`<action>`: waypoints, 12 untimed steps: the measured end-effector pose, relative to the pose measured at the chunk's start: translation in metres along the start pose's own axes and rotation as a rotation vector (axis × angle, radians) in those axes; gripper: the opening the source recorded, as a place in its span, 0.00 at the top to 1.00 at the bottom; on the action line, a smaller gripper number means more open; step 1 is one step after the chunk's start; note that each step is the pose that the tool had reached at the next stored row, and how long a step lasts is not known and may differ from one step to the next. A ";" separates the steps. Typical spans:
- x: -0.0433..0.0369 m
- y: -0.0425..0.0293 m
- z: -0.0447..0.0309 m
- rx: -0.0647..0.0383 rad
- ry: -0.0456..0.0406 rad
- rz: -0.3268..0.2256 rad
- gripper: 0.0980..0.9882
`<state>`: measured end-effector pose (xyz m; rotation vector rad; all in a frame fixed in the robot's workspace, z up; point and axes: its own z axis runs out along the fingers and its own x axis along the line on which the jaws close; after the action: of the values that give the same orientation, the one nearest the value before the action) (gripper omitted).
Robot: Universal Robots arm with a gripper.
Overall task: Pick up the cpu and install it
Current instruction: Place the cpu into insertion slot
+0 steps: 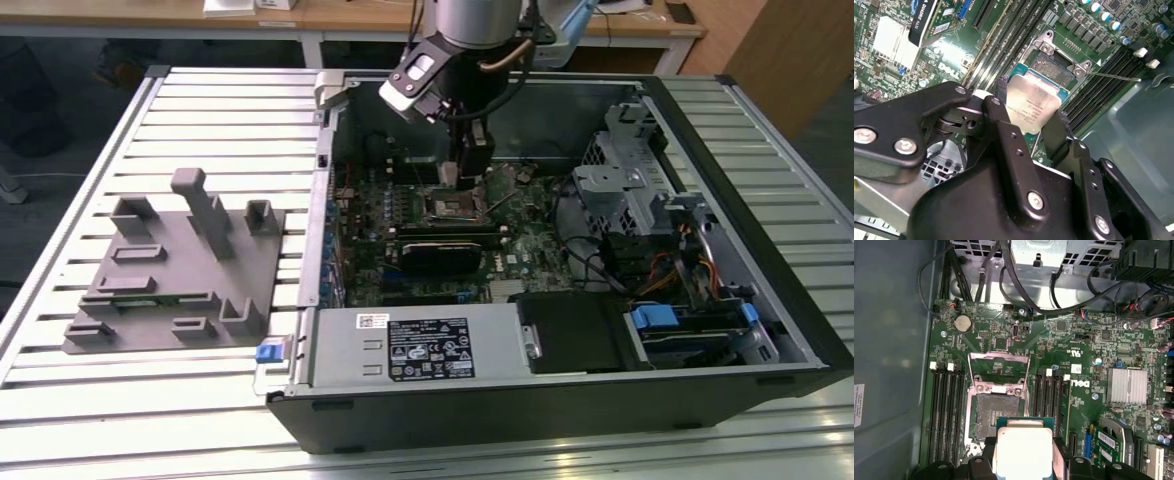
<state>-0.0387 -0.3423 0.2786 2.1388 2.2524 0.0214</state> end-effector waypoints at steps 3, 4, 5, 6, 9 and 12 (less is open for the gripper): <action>0.0004 0.0000 0.0012 0.000 -0.0012 0.010 0.52; 0.0005 0.0000 0.0017 0.000 -0.0015 0.015 0.52; 0.0006 0.0000 0.0021 0.000 -0.0018 0.020 0.52; 0.0008 -0.0001 0.0025 0.000 -0.0019 0.022 0.52; 0.0034 0.0000 0.0038 0.000 -0.0019 0.023 0.52; 0.0092 0.0004 0.0073 0.001 -0.0021 0.023 0.52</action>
<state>-0.0385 -0.3332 0.2712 2.1641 2.2268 0.0192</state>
